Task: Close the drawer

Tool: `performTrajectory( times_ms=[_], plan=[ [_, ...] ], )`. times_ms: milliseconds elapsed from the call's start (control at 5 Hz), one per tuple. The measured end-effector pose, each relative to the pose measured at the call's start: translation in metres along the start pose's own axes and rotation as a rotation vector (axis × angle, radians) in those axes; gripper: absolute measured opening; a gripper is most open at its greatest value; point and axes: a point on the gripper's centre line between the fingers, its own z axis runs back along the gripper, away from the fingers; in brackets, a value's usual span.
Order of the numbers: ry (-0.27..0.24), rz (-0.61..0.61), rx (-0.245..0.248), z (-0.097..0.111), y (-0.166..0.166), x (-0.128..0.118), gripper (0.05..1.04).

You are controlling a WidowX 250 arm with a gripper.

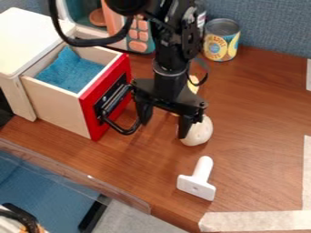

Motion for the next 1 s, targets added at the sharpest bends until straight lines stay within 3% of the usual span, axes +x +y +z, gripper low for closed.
performTrajectory(
  times_ms=[400,1000],
  plan=[
    [0.006,0.021,0.022,-0.005,0.008,-0.002,1.001],
    [0.04,0.096,0.096,-0.019,0.049,-0.004,1.001]
  ],
)
